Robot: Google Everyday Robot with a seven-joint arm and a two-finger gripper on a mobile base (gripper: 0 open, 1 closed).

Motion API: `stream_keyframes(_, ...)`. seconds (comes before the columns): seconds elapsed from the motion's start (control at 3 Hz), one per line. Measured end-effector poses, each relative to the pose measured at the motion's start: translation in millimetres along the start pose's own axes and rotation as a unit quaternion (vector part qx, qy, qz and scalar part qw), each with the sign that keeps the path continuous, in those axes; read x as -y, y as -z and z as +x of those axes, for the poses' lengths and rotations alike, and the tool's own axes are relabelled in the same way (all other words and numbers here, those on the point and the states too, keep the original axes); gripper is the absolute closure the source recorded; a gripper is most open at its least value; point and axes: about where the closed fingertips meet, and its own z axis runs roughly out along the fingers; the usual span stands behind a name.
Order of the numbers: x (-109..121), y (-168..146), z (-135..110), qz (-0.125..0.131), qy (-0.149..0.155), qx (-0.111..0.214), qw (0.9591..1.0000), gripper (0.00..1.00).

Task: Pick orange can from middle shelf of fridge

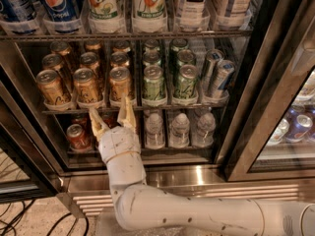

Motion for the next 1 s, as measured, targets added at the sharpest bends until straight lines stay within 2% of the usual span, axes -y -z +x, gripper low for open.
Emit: stream_keyframes(1.0,17,-23,11,0.013,0.019,-0.025,0.9994,0.42)
